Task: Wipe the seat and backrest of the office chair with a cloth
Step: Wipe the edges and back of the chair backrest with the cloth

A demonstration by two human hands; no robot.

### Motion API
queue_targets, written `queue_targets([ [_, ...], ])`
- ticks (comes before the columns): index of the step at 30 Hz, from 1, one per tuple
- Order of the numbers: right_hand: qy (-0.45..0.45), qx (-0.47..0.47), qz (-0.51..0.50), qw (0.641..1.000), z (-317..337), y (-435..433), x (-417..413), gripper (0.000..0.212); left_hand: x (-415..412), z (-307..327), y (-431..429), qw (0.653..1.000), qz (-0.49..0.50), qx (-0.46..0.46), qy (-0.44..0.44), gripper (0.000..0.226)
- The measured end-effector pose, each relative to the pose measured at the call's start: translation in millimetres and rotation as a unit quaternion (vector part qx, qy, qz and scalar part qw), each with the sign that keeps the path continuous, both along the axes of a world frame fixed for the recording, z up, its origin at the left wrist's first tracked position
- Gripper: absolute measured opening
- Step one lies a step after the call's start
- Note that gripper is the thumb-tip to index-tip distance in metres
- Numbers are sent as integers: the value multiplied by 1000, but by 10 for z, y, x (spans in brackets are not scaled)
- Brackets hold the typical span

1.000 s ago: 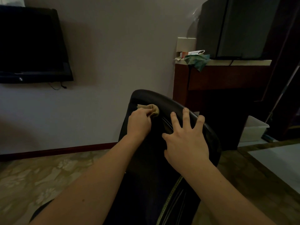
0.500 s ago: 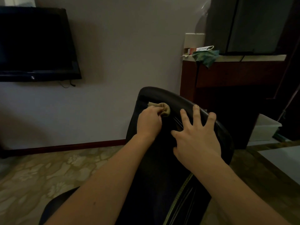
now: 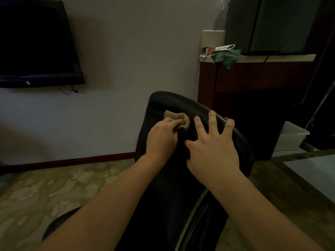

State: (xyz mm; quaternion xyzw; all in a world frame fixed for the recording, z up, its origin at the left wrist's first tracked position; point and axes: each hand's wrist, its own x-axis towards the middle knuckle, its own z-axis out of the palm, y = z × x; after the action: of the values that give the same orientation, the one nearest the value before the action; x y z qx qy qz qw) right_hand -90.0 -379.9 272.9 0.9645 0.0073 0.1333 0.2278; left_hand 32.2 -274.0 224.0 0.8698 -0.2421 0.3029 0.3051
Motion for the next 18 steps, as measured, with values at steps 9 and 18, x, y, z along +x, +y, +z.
queue_targets([
  [9,-17,45,-29,998,-65,9,-200,43,155,47,-42,997,39,-45,47,32],
  [18,-49,68,-53,995,-155,22,-316,41,112,32,-57,998,20,-49,37,30],
])
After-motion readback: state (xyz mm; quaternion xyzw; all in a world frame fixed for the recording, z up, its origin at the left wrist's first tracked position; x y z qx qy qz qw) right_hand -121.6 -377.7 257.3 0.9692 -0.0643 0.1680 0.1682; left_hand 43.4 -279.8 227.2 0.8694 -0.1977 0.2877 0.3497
